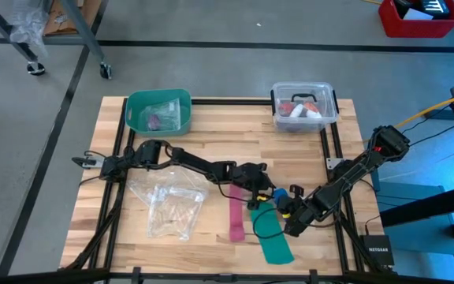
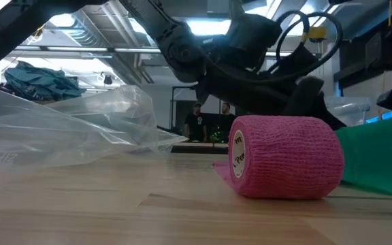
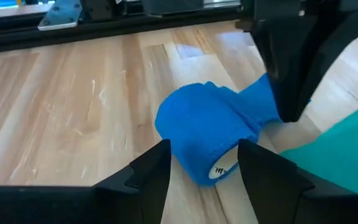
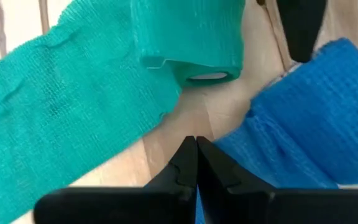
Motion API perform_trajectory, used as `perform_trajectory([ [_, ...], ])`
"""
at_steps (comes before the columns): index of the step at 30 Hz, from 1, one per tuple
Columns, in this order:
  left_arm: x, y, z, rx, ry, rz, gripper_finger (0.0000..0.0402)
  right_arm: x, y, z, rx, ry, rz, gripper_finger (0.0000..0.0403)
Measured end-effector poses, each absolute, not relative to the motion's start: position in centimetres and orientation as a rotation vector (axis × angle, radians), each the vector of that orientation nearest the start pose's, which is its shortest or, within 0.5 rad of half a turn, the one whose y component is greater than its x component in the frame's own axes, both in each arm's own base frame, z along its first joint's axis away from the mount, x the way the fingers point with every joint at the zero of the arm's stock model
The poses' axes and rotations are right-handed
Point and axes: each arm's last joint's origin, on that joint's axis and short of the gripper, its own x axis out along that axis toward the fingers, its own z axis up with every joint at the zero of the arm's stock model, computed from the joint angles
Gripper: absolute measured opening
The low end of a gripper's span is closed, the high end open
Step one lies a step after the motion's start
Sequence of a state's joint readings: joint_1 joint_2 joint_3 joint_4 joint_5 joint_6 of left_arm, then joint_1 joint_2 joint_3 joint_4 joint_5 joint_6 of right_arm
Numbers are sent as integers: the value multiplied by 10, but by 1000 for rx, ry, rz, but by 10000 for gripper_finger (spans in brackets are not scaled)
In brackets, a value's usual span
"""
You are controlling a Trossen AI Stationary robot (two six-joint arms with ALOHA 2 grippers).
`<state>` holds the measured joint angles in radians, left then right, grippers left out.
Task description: Roll bandage
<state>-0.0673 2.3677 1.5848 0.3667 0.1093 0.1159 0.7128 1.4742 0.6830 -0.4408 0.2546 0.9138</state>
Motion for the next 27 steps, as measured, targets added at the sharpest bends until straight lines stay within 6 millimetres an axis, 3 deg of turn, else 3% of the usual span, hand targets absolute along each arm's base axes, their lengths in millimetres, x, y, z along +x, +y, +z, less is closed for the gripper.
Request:
perform_trajectory([
  [6, 513, -38, 96, 77, 426, -195, 178, 189, 153, 145, 237, 1121, -127, 5],
  [18, 517, -36, 99, 23, 336, -165, 171, 190, 153, 146, 237, 1102, -130, 5],
  [23, 517, -35, 99, 29, 345, -158, 127, 190, 153, 146, 236, 1103, -131, 5],
  [27, 517, -35, 99, 56, 338, -157, 64, 190, 153, 146, 235, 1103, -131, 5],
])
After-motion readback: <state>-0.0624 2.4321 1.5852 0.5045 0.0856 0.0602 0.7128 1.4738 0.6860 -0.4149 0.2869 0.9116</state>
